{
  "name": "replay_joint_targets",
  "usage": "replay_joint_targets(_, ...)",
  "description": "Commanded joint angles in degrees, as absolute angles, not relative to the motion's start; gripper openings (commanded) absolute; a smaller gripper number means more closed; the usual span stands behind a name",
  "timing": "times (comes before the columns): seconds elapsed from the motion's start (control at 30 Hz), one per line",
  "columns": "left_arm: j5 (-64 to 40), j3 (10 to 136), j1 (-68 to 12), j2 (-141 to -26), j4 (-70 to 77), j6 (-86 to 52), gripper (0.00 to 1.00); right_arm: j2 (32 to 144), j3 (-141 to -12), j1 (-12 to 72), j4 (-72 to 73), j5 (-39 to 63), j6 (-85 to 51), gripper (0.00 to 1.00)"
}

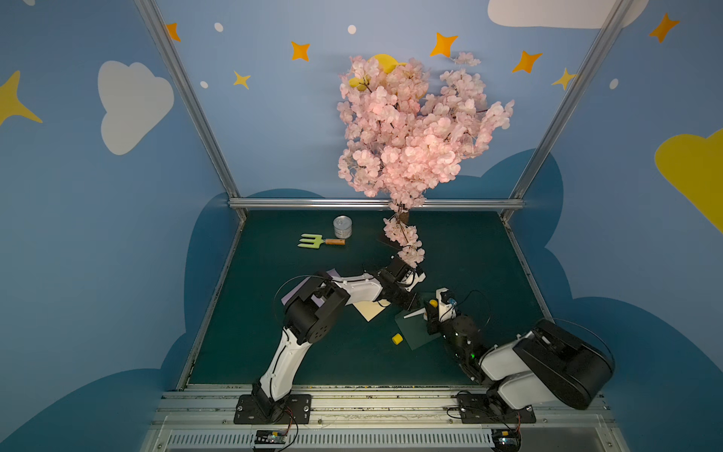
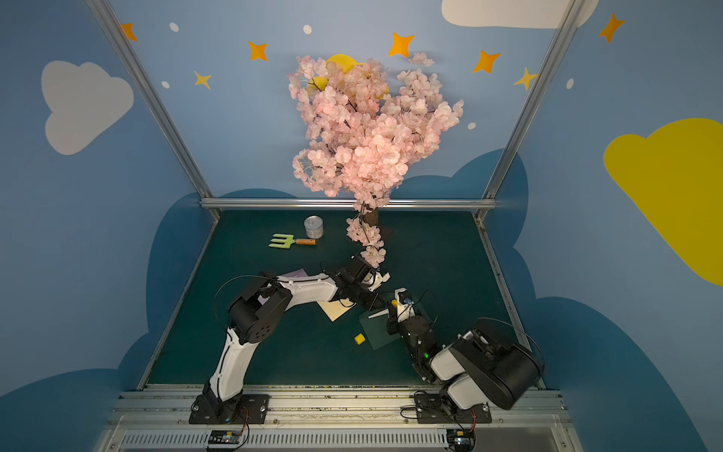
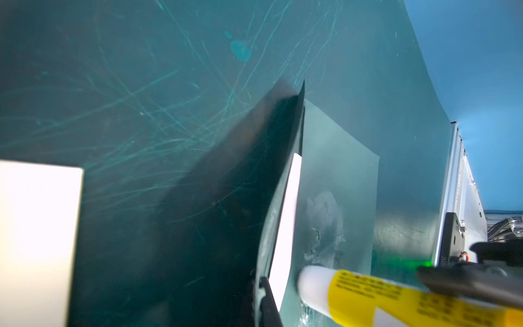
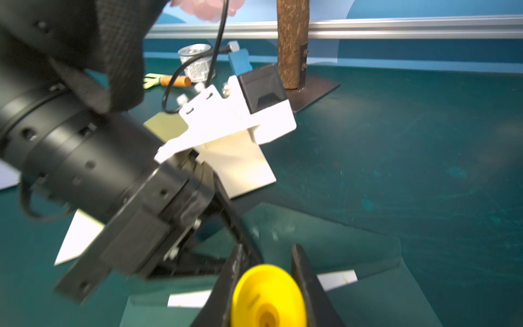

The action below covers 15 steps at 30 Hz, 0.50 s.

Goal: Seal the envelope with a glue stick
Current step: Move the envelope to the center of the board, then apply the envelope at the center of the board.

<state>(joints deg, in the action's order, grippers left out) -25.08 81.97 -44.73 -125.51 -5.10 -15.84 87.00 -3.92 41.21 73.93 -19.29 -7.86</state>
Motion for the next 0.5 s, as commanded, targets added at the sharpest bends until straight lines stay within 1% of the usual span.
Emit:
replay_joint_targets(0.0, -26.24, 82.64, -44.3, -124.55, -6.03, -14.67, 0.03, 91.07, -5.76, 43.11, 80.62, -24.29, -7.59, 0.0)
replay_joint_targets(0.2, -26.33, 82.7, -43.46, -124.59, -6.32, -14.66, 0.02, 91.35, -7.21, 44.08, 80.68, -35.83, -3.68, 0.0)
replay_joint_targets(0.4, -26.19, 82.56, -42.32, -124.35, -6.63, -14.63, 0.02, 91.72, -6.95, 44.82, 80.67, -44.27, -3.52, 0.0)
replay_joint_targets(0.47, -26.36, 82.62, -42.19, -124.46, -6.6, -14.77, 0.02, 93.29, -7.48, 44.69, 80.66, -45.35, -4.73, 0.0)
